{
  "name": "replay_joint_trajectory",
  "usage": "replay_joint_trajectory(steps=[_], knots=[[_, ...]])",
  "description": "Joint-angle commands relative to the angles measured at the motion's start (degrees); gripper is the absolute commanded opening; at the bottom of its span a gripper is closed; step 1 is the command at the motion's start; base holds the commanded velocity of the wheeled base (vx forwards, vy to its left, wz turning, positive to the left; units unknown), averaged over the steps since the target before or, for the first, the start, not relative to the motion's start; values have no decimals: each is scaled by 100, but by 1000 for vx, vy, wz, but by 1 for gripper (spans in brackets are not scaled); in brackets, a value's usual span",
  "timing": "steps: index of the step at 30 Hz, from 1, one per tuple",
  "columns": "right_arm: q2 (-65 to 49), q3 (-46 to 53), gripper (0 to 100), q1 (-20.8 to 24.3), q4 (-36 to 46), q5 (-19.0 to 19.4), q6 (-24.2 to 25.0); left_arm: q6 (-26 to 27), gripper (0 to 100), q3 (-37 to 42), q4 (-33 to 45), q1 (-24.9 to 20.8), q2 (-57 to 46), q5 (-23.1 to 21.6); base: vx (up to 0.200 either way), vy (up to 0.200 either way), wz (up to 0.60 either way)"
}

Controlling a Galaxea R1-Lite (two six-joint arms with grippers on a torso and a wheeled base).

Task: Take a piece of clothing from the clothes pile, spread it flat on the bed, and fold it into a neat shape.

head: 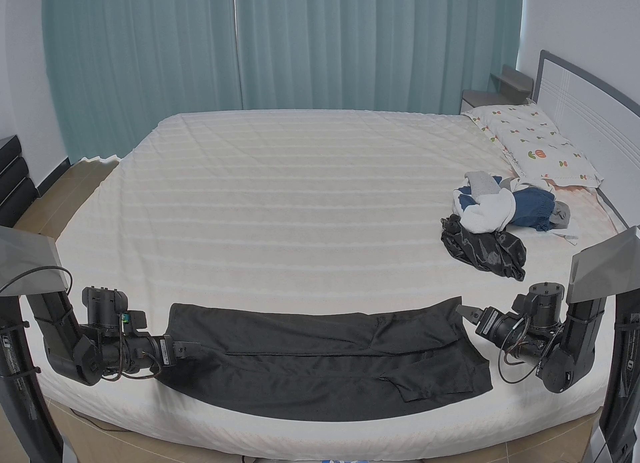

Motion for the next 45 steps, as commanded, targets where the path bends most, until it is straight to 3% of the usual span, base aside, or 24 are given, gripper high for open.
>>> replay_joint_trajectory(steps=[1,5,6,10,14,16,17,20,32,45], knots=[[-39,92,100,73,-21,-3,-9,7,100,-35,-15,-112,267,193,0,0,0],[-21,233,100,152,-205,-3,-17,-2,100,-106,-68,-147,425,518,0,0,0],[-30,242,100,170,-205,-12,-9,-2,0,-123,-77,-147,434,553,0,0,0],[-39,294,100,196,-205,-12,-26,-11,0,-237,-59,-138,460,887,0,0,0],[-74,382,100,196,-205,-12,-70,-11,0,-334,-24,-129,460,1502,0,0,0],[-83,391,100,196,-205,-12,-70,-11,0,-343,-24,-129,460,1520,0,0,0],[-162,488,100,196,-205,-3,-79,-2,0,-334,-15,-138,425,1845,0,0,0],[-153,532,100,196,-205,6,-79,-2,0,-343,-24,-147,416,1995,0,0,0],[-65,576,100,205,-205,32,-88,-2,0,-431,-15,-94,460,2065,0,0,0],[155,593,100,478,-188,419,-123,-19,0,-413,-41,-112,478,2056,0,0,0]])
